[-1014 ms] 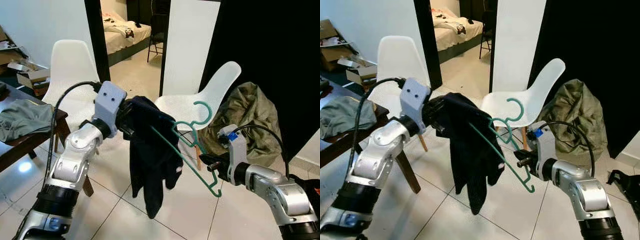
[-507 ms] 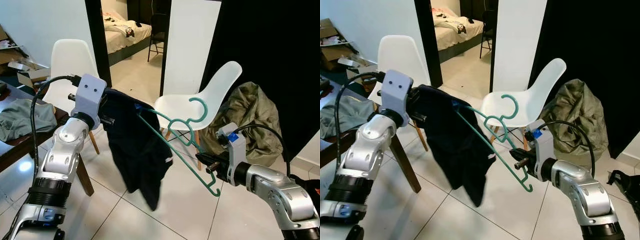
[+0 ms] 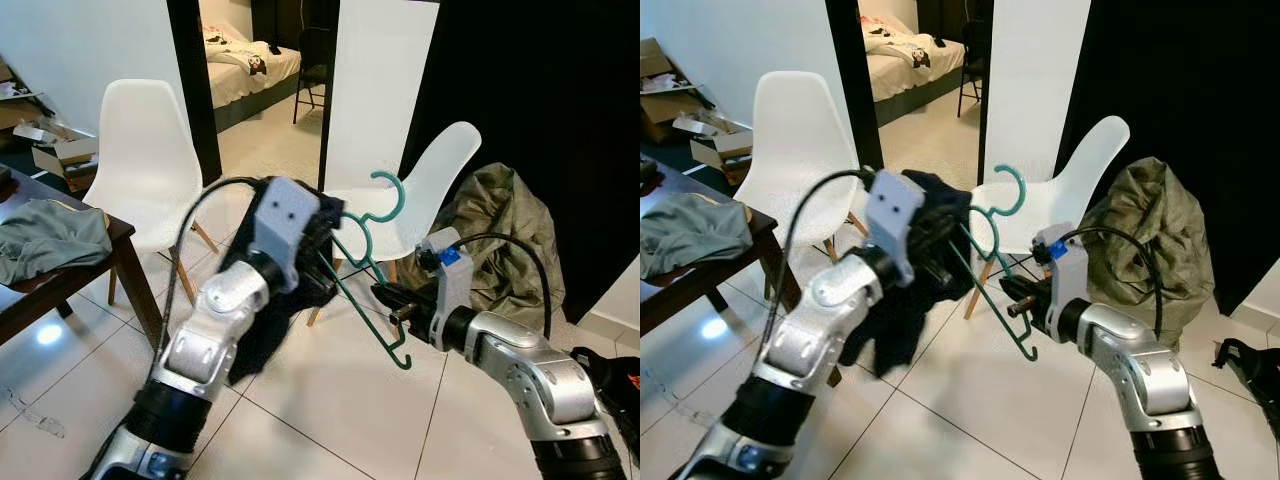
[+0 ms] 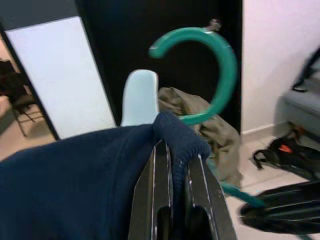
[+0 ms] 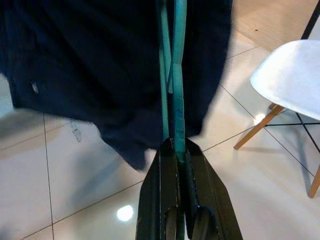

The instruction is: Hang hanger

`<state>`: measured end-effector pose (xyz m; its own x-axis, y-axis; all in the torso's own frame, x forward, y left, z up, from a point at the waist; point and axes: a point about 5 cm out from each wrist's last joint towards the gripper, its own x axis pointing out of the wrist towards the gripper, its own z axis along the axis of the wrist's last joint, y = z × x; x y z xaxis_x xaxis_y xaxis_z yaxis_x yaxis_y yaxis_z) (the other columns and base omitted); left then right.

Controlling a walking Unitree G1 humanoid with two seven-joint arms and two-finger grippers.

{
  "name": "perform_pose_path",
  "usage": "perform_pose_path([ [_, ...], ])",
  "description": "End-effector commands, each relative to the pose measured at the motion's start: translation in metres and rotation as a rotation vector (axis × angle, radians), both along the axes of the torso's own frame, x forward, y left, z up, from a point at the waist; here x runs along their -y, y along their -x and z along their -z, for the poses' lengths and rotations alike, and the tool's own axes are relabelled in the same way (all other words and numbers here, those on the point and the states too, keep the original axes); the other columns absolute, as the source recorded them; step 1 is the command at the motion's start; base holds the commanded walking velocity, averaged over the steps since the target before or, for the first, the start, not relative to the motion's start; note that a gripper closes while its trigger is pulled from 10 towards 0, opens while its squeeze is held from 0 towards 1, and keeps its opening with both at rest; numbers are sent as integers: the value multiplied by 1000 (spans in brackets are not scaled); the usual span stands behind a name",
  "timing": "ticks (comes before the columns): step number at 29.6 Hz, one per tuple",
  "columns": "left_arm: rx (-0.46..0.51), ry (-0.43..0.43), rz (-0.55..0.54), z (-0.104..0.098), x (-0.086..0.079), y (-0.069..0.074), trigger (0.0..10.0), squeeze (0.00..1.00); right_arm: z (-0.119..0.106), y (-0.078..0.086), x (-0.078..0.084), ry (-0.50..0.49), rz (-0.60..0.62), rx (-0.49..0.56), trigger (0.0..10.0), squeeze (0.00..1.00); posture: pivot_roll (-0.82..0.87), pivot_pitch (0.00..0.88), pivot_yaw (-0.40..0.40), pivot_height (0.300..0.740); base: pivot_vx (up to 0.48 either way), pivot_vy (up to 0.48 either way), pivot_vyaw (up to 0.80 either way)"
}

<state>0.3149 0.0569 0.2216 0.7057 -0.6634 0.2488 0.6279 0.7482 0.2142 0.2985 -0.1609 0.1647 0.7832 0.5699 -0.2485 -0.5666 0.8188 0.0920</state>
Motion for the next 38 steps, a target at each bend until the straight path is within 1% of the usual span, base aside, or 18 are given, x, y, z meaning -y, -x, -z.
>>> perform_pose_path([
  [1,3,8,74,-1,12,8,10000,0,-7,-4,-4,-12,-3,46,10000,0,20,0,-15,740,0,0,0],
  [5,11,-21,102,1,13,11,10000,0,-5,-1,-9,-25,-47,46,10000,0,21,0,-14,740,0,0,0],
  [8,33,-67,60,-3,-9,5,10000,0,2,9,-9,4,-134,28,10000,0,23,0,-14,740,0,0,0],
  [10,57,-104,13,-10,-30,-1,10000,0,4,18,-4,43,-222,35,10000,0,27,0,-14,740,0,0,0],
  [12,57,-104,13,-10,-30,-1,10000,0,4,18,-4,43,-222,35,10000,0,27,0,-14,740,0,0,0],
  [16,110,-191,-92,-26,-75,-8,10000,0,-2,33,19,67,-350,30,10000,0,31,0,-19,740,0,0,0],
  [17,110,-191,-92,-26,-75,-8,10000,0,-2,33,19,67,-350,30,10000,0,31,0,-19,740,0,0,0],
  [18,118,-212,-107,-30,-85,-8,10000,0,-4,34,26,76,-360,30,10000,0,31,0,-22,740,0,0,0],
  [19,118,-212,-107,-30,-85,-8,10000,0,-4,34,26,76,-360,30,10000,0,31,0,-22,740,0,0,0],
  [22,134,-271,-107,-35,-98,-4,10000,0,-9,38,36,82,-405,28,10000,0,33,0,-24,740,0,0,0],
  [26,141,-292,-83,-36,-97,-1,10000,0,-10,42,33,78,-457,24,10000,0,34,0,-25,740,0,0,0],
  [28,147,-296,-49,-36,-91,1,10000,0,-9,43,29,74,-484,26,10000,0,36,0,-28,740,0,0,0],
  [29,153,-289,-4,-36,-81,4,10000,0,-7,40,23,76,-488,20,10000,0,39,0,-30,740,0,0,0],
  [30,153,-289,-4,-36,-81,4,10000,0,-7,40,23,76,-488,20,10000,0,39,0,-30,740,0,0,0],
  [32,157,-264,76,-35,-60,10,10000,0,0,28,14,92,-418,16,10000,0,41,0,-31,740,0,0,0],
  [34,156,-253,96,-35,-54,12,10000,0,2,24,12,100,-388,11,10000,0,41,0,-31,740,0,0,0],
  [35,150,-230,142,-33,-41,17,10000,0,4,17,8,91,-333,6,10000,0,41,0,-30,740,0,0,0],
  [38,148,-222,159,-31,-36,19,10000,0,5,16,5,84,-326,1,10000,0,41,0,-30,740,0,0,0],
])
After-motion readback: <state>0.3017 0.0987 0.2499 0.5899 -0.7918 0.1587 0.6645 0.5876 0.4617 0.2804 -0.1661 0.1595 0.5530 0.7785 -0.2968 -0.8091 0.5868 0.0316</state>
